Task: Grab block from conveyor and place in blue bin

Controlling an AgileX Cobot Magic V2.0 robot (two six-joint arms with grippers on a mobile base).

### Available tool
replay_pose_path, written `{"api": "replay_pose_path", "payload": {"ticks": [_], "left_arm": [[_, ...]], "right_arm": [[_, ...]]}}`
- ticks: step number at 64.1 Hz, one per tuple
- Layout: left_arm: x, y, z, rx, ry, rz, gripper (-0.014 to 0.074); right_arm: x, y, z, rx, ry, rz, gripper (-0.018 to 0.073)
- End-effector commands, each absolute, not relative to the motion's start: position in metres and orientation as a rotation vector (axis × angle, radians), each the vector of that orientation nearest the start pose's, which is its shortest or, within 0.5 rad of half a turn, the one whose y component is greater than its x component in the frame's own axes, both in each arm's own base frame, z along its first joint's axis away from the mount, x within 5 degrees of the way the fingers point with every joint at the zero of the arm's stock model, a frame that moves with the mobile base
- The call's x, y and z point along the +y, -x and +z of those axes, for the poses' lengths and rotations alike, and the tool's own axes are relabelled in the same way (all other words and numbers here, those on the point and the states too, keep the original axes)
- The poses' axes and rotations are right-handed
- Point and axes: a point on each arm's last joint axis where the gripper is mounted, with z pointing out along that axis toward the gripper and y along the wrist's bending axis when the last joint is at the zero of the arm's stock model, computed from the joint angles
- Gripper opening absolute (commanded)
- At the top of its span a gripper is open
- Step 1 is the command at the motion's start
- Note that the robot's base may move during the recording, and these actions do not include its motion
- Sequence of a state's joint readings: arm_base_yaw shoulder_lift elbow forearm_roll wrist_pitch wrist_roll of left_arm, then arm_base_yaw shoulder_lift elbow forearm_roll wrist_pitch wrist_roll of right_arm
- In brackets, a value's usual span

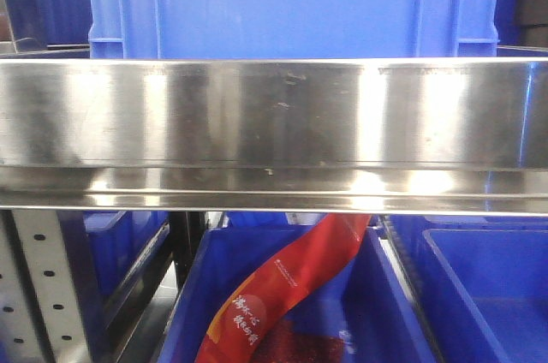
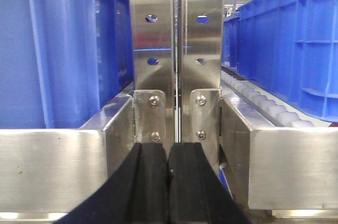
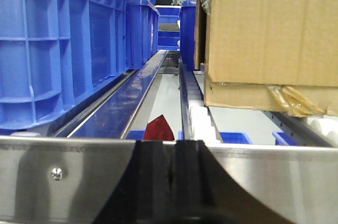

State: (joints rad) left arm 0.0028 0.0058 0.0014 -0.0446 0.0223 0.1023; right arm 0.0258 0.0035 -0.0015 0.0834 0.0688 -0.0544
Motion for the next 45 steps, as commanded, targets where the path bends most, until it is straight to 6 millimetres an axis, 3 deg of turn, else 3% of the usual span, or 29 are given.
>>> {"api": "replay_pose_path", "payload": {"ticks": [1, 45], "left_arm": [[0.0004, -0.0562, 0.2124, 1.493, -0.036, 0.049, -0.0111], [0.0004, -0.0562, 0.2124, 1.493, -0.036, 0.049, -0.0111]], "right_arm": [[0.0015, -0.0564, 0.2096, 1.523, 0.002, 0.036, -0.0153], [0.0015, -0.0564, 0.2096, 1.523, 0.002, 0.036, -0.0153]]}}
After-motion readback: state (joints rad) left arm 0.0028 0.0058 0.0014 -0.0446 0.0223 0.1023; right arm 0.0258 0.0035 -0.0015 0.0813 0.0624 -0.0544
